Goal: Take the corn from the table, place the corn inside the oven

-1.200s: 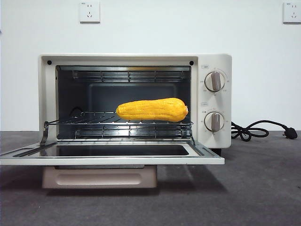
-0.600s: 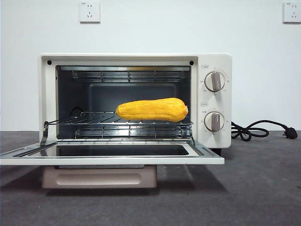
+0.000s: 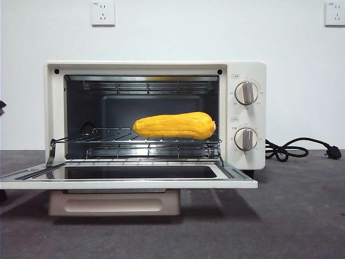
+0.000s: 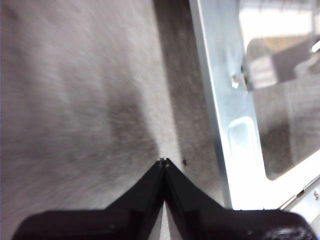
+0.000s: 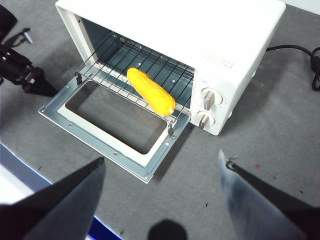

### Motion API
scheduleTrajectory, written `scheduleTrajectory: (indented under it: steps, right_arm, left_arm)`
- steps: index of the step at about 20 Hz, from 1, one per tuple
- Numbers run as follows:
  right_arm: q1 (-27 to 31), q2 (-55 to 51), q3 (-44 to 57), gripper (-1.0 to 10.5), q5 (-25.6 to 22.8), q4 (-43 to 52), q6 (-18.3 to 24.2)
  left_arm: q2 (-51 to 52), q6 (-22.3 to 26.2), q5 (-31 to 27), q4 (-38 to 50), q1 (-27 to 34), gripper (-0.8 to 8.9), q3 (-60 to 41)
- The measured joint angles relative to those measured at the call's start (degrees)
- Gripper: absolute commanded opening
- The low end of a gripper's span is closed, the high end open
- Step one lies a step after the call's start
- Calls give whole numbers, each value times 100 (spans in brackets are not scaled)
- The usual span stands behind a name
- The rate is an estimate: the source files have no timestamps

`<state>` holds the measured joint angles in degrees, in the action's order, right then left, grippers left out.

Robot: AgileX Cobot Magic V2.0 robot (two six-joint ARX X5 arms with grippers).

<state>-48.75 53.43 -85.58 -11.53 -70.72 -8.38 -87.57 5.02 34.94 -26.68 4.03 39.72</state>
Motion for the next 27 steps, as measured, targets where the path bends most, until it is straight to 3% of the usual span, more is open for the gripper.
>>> scheduleTrajectory:
  steps: [7,14,18,24,27]
  right_arm:
    - [0,0,0,378,-57,0,0]
    - [0,0,0,378,-68,0,0]
    - [0,0,0,378,-66,0,0]
    - [0,0,0,378,-66,0,-2]
    - [0,0,0,378,-66,-26,-74]
  left_arm:
    - [-372,0,658,229,-256,-8,0]
    - [-278,-127,1528,389,11,-8,-22]
    - [295,-494,2094,844,269,-8,-11]
    - [726,-828,2142,1139,223,-8,632]
    - [739,-951,1843,1235,46,-8,1056]
